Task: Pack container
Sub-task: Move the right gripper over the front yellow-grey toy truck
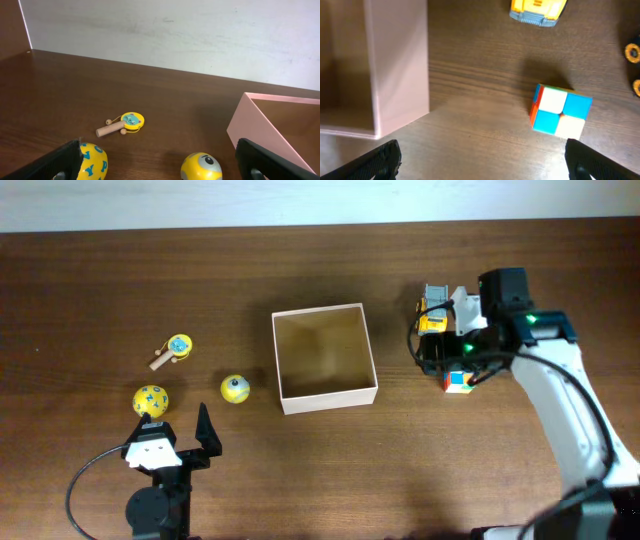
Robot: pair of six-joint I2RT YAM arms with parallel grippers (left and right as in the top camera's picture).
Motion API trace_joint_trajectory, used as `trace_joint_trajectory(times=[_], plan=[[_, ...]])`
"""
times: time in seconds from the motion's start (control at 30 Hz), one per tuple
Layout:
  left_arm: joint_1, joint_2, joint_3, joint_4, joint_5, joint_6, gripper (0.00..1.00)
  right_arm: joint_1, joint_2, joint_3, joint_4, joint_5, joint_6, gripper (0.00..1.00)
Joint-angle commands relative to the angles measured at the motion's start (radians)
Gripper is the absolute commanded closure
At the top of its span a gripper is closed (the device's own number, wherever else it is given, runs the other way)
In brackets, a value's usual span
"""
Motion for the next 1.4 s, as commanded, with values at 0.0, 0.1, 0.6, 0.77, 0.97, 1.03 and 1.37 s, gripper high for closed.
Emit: trace_joint_trajectory(times=[0.0, 0.1, 0.6, 0.77, 0.97, 1.03, 1.37], plan=[[0.006, -0.008, -0.007, 0.003, 0.014, 0.016, 0.01, -0.006, 0.035, 0.013, 0.038, 0.033, -0.013, 0.01], [0.006, -0.008, -0.007, 0.003, 0.014, 0.016, 0.01, -0.006, 0.038, 0.013, 0.116, 0.047, 0.007, 0.01], [0.006, -0.008, -0.007, 0.003, 0.014, 0.016, 0.01, -0.006, 0.212, 0.013, 0.366, 0.182, 0.127, 0.02], [0.006, -0.008, -0.007, 0.003, 0.014, 0.016, 0.01, -0.006, 0.286, 0.013, 0.431, 0.183, 0.126, 0.03], [0.006, -0.008, -0.007, 0.003, 0.014, 0.016, 0.01, -0.006, 0.338, 0.013, 0.512, 0.184, 0.126, 0.05], [0.006, -0.008, -0.007, 0.003, 0.014, 0.016, 0.01, -0.006, 0.360, 0.013, 0.546, 0.188, 0.126, 0.06], [0.006, -0.008, -0.007, 0.003, 0.014, 0.016, 0.01, -0.006, 0.393, 0.013, 0.637, 0.244, 0.126, 0.09]])
